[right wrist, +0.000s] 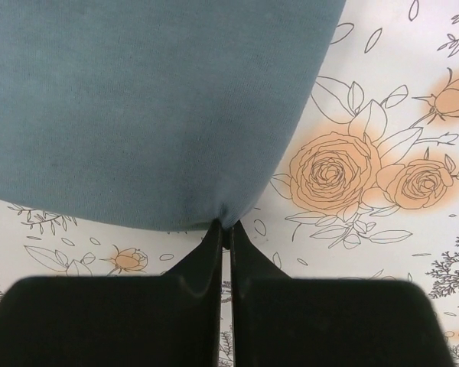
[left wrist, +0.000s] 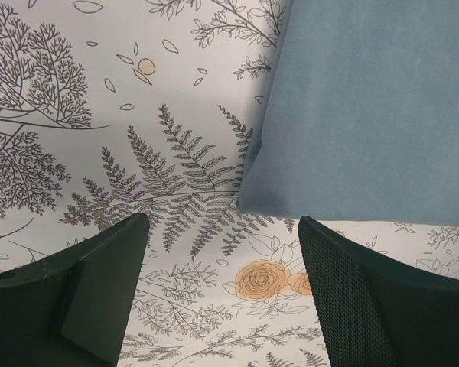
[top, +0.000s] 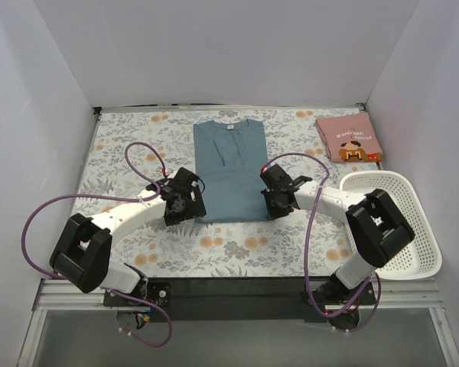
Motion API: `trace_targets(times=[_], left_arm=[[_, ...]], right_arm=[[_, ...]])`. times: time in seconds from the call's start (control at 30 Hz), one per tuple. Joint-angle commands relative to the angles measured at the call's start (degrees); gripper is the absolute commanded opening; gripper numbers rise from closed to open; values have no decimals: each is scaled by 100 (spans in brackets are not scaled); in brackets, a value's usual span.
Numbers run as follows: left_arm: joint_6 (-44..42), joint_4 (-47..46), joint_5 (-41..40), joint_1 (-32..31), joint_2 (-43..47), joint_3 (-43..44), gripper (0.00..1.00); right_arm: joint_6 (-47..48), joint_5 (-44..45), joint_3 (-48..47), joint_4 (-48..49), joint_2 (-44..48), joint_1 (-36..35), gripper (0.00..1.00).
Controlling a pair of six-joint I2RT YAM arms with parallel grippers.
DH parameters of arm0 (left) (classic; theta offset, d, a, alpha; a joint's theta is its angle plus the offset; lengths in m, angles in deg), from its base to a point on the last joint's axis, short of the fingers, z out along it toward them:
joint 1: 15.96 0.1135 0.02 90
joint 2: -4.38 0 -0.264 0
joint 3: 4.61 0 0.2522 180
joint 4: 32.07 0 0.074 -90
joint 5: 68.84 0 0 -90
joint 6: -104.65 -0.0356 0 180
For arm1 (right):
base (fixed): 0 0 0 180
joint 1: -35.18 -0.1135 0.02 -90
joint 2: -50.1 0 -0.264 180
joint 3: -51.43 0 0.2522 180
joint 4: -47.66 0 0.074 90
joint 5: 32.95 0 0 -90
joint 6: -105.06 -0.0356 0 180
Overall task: Fold and stack the t-shirts
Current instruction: Fold the tshirt
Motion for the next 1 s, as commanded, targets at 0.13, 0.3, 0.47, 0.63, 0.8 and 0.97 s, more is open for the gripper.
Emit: trace_targets(times=[0.13,0.3,0.47,0.63,0.8,0.97], left_arm=[[267,45,-48,-111,-175,138,78],[459,106,-180,-181,-439,287,62],[574,115,-207,-295,-615,428,56],[583,115,-251,-348,-685,542,56],[601,124,-347,-366,-729,569,56],[671,107,-347,-366,-1001,473,51]], right_arm=[[188,166,428,-262,-228,-37,1],[188,157,455,-254,-149,-46,1],[197,113,569,-201,-131,-46,1],[197,69,622,-166,-122,-46,1],[197,60,657,-157,-122,-46,1],[205,60,683,-166,-96,-46,1]])
